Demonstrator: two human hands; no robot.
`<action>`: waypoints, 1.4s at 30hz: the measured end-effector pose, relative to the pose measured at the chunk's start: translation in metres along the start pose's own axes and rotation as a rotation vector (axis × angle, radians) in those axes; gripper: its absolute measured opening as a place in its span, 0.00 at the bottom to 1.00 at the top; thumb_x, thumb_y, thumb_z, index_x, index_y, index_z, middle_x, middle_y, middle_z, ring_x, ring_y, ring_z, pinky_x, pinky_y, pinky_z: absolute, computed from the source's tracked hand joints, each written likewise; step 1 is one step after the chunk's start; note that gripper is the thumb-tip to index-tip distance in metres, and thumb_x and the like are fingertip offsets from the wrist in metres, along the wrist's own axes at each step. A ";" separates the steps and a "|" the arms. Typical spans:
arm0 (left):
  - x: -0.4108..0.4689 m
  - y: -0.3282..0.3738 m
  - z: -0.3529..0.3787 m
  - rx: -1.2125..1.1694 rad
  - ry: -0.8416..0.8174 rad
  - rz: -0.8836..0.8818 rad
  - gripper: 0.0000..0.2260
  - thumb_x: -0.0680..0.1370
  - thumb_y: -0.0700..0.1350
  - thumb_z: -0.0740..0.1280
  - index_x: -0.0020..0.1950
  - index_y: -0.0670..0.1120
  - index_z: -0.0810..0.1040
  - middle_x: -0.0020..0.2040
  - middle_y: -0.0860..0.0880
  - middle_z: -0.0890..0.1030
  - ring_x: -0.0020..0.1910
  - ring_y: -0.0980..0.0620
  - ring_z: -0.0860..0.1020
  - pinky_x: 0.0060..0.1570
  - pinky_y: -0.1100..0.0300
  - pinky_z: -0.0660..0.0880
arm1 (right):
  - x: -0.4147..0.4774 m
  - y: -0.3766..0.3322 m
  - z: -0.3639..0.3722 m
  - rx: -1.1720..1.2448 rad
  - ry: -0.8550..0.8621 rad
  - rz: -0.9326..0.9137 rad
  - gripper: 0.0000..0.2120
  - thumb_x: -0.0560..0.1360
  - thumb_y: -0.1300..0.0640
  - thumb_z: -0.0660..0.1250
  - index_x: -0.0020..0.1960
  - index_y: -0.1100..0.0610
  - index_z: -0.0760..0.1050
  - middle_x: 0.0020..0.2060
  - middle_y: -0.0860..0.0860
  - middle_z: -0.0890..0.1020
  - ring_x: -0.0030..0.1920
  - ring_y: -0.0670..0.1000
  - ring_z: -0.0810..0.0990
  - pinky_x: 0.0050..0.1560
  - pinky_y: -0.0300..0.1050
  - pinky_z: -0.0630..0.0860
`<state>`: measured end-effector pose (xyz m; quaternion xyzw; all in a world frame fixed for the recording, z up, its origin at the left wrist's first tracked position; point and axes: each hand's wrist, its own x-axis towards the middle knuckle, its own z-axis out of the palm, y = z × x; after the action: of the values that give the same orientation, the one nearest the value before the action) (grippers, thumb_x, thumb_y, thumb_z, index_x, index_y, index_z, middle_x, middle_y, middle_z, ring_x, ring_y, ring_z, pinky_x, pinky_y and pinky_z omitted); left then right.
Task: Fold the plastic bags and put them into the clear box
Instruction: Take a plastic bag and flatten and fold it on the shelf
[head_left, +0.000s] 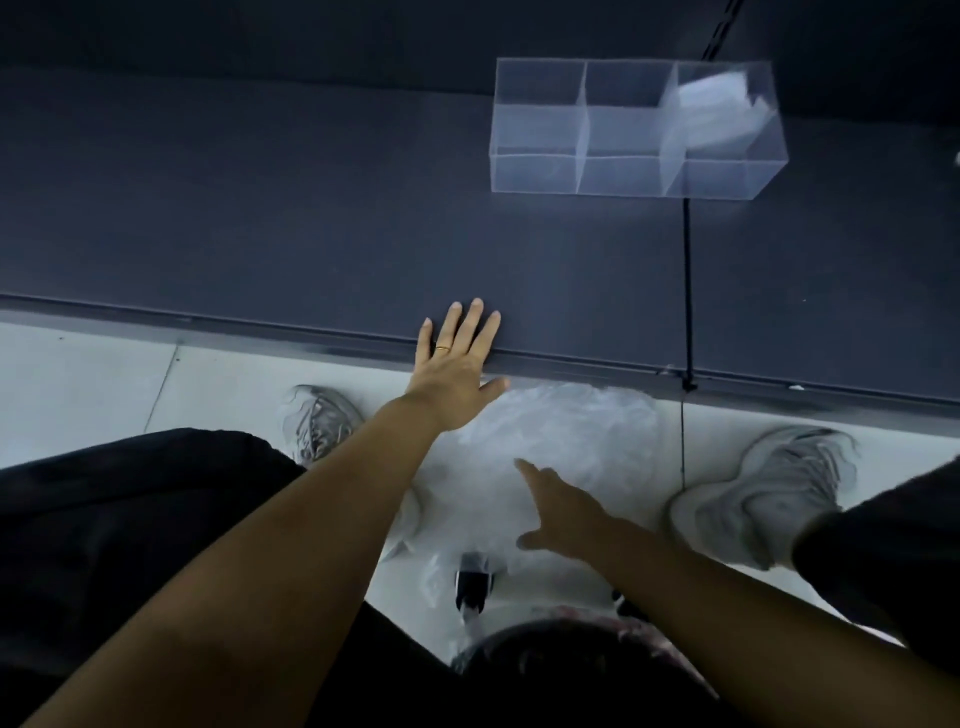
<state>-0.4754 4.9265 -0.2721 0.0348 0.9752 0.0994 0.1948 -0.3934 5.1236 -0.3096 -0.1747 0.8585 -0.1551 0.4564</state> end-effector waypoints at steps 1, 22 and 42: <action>-0.002 -0.002 0.001 0.016 -0.009 0.013 0.34 0.80 0.63 0.52 0.77 0.53 0.36 0.77 0.52 0.34 0.75 0.50 0.32 0.69 0.49 0.30 | -0.001 0.000 0.001 0.020 -0.036 0.036 0.47 0.71 0.51 0.74 0.78 0.53 0.47 0.72 0.58 0.62 0.69 0.58 0.69 0.65 0.50 0.69; -0.024 0.086 -0.087 -1.487 -0.469 0.217 0.26 0.74 0.51 0.70 0.70 0.49 0.70 0.63 0.55 0.79 0.64 0.53 0.75 0.63 0.57 0.72 | -0.094 0.000 -0.197 1.607 0.193 -0.270 0.20 0.79 0.50 0.60 0.57 0.66 0.78 0.57 0.65 0.80 0.59 0.62 0.79 0.60 0.58 0.75; -0.056 0.112 -0.108 -1.491 0.413 -0.471 0.22 0.80 0.57 0.59 0.66 0.42 0.71 0.61 0.46 0.77 0.56 0.48 0.78 0.50 0.57 0.75 | -0.136 -0.040 -0.176 0.731 0.804 -0.207 0.02 0.73 0.58 0.73 0.43 0.57 0.80 0.32 0.48 0.81 0.31 0.45 0.77 0.34 0.37 0.74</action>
<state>-0.4616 5.0110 -0.1304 -0.3296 0.6504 0.6844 -0.0014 -0.4632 5.1667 -0.0994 -0.0154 0.8338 -0.5415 0.1060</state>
